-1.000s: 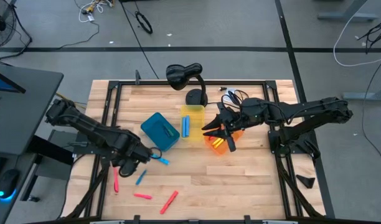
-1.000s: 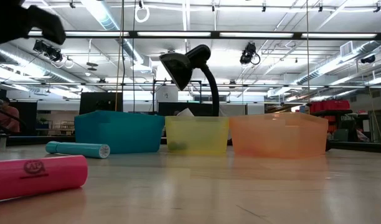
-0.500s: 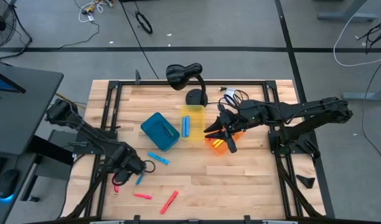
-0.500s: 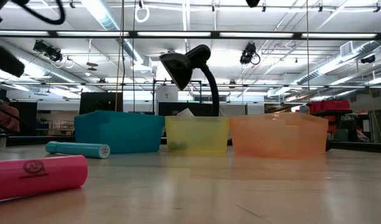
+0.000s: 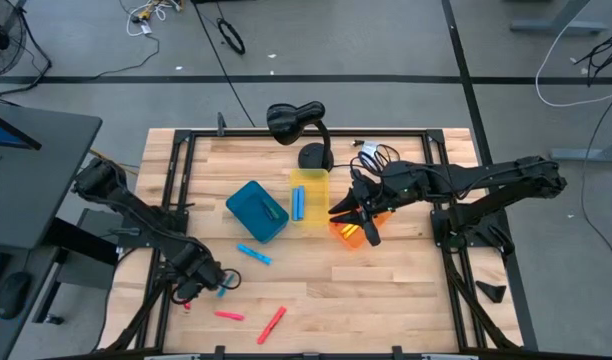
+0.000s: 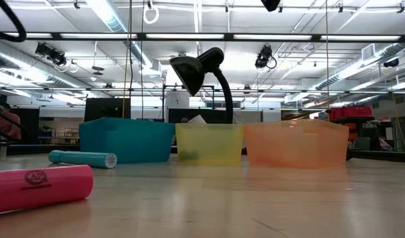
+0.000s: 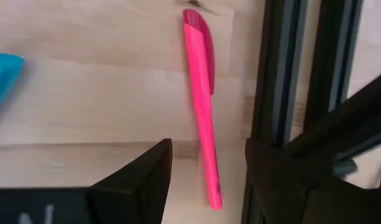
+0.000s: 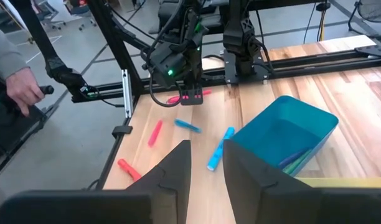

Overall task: Pick & Place Markers
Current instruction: Put the pink pen into the orange bin

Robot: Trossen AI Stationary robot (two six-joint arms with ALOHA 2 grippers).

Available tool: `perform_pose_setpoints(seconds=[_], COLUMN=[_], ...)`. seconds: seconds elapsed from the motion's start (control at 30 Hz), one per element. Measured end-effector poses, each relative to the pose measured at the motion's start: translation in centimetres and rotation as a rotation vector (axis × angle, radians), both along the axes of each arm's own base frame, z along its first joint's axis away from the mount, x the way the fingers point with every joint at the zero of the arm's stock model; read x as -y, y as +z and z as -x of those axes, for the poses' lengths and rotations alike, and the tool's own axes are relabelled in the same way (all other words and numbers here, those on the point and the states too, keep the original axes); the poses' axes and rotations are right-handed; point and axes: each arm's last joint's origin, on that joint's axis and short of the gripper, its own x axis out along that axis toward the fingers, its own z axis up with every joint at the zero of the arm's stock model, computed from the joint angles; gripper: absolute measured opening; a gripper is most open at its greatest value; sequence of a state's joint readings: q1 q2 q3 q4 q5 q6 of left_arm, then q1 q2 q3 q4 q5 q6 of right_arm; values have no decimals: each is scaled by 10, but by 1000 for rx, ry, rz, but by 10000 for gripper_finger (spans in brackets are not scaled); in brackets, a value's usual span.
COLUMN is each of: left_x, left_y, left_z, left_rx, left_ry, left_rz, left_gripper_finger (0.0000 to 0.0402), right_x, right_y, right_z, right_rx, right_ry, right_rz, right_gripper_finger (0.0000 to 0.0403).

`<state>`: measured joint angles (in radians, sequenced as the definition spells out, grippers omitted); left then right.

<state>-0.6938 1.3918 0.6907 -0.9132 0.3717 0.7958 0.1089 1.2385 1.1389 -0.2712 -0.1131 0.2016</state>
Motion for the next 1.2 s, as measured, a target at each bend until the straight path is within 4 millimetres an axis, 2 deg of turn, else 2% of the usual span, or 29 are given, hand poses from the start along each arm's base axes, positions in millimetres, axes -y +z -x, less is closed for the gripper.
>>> perform_pose_setpoints(seconds=[0.3, 0.53, 0.77, 1.2], left_x=[2, 6, 8, 9], left_y=[-22, -32, -37, -38], left_z=[10, 16, 13, 9], left_rx=[34, 95, 153, 196], left_ry=[32, 19, 17, 22], left_rz=[30, 55, 121, 130], left_gripper_finger=[209, 205, 170, 106], right_x=[0, 0, 0, 0], right_y=[-2, -3, -3, -3], right_z=[1, 1, 1, 1], right_rx=[-26, -46, -64, -63], right_ry=[0, -23, -49, -50], right_rz=[2, -51, -113, -114], right_gripper_finger=[94, 94, 94, 94])
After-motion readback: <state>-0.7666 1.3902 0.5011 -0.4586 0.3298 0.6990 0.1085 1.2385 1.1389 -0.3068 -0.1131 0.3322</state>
